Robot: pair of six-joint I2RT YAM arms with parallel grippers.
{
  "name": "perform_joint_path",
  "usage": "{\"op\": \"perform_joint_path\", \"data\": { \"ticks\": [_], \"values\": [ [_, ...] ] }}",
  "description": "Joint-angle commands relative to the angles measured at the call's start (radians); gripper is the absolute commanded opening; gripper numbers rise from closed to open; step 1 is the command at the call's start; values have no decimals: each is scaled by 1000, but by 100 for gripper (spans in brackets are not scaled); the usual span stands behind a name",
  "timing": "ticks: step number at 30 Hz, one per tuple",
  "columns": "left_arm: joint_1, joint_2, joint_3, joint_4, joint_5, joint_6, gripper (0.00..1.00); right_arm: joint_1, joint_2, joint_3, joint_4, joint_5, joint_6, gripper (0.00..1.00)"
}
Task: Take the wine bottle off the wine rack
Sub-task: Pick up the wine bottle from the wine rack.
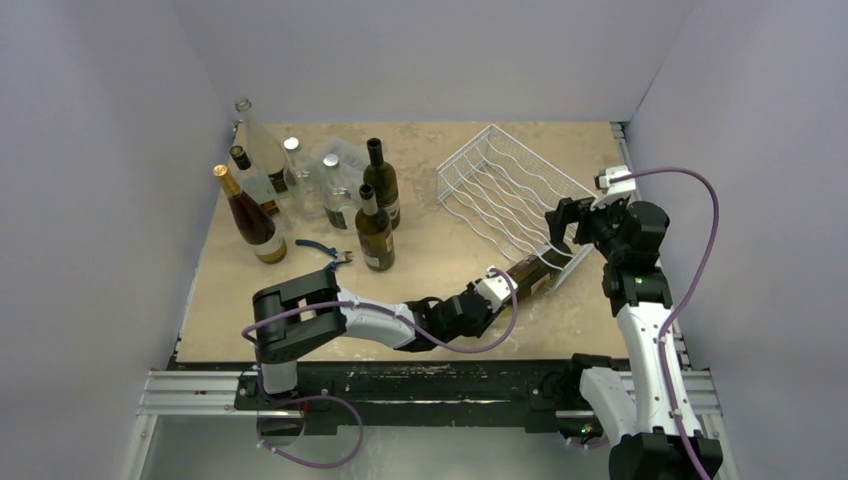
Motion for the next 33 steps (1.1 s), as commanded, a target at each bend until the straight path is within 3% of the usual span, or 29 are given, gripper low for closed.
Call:
{"op": "perform_joint_path", "data": {
  "ticks": [1,14,33],
  "values": [
    [-8,-94,-24,171,-36,7,0,2,-11,-9,36,-40,-16,99],
    [-36,-228,-150,156,-49,22,0,2,-17,-9,7,-90,-71,99],
    [-62,-534,-245,-224,-6,-142,0,3,-24,21,-166,-412,-309,99]
  ]
}}
